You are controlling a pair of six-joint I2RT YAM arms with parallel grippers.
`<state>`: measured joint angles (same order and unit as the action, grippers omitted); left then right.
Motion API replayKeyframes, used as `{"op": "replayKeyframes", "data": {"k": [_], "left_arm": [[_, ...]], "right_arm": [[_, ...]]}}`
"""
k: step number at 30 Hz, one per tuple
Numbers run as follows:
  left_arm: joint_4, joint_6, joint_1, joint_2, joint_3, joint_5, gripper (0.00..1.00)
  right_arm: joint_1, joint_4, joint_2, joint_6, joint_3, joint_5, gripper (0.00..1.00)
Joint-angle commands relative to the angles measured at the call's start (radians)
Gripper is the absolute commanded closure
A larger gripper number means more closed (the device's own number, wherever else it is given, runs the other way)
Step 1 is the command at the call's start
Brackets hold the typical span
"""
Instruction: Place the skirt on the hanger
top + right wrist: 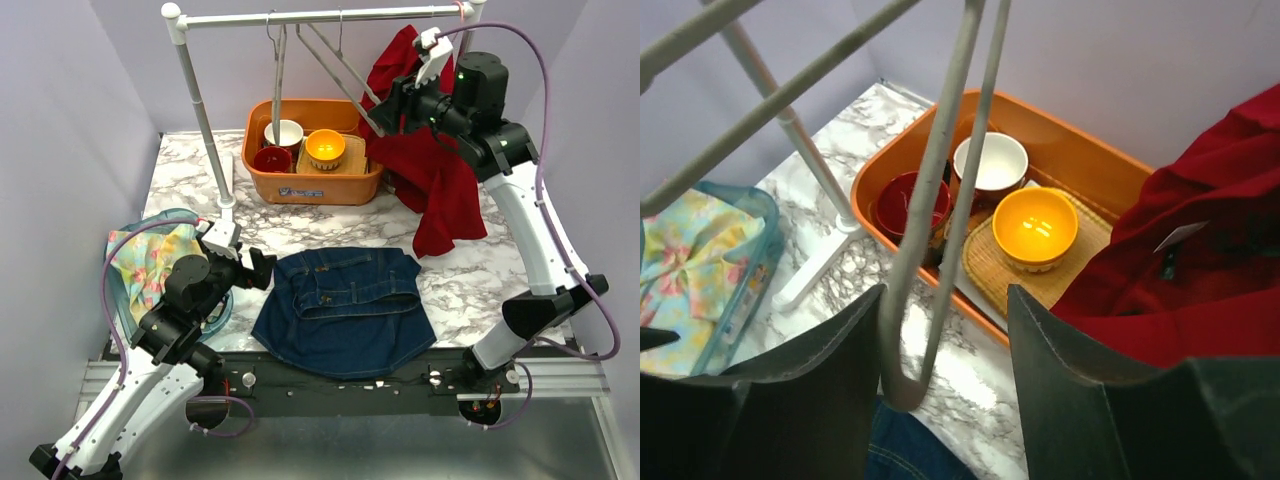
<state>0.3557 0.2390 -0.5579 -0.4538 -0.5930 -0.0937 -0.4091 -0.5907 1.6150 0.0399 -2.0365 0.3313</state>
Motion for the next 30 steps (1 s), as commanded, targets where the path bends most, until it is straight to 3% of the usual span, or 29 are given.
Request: {"op": "replayKeyframes", "data": {"k": [1, 2, 6, 7, 10, 21, 30], "left_arm": [[-0.023, -0.012, 0.003, 0.0, 0.002, -0.017, 0.01], [-0.023, -0.012, 0.003, 0.0, 0.001, -0.015, 0.01], [-0.023, -0.012, 0.003, 0.003, 0.001, -0.014, 0.01], [-0.023, -0.012, 0.003, 0.004, 0.002, -0.015, 0.01], [-0.024, -0.012, 0.003, 0.004, 0.004, -0.014, 0.01], [-0.026, -0.012, 0.004, 0.006, 0.004, -0.011, 0.01], [-0.032, -0.018, 0.006, 0.017, 0.006, 0.003, 0.01]], "right_arm": [[-0.042, 0.026, 0.037, -0.066, -0.031, -0.179, 0.52], [-0.046, 0.028, 0.04, -0.077, -0.034, -0.196, 0.53], [-0.08, 0.038, 0.046, -0.113, -0.042, -0.262, 0.76], [-0.085, 0.04, 0.049, -0.115, -0.047, -0.274, 0.89], [-0.089, 0.045, 0.052, -0.117, -0.065, -0.288, 0.99], [-0.089, 0.066, -0.012, -0.139, -0.07, -0.325, 0.99], [-0.091, 0.111, -0.19, -0.186, 0.16, -0.276, 0.99]]}}
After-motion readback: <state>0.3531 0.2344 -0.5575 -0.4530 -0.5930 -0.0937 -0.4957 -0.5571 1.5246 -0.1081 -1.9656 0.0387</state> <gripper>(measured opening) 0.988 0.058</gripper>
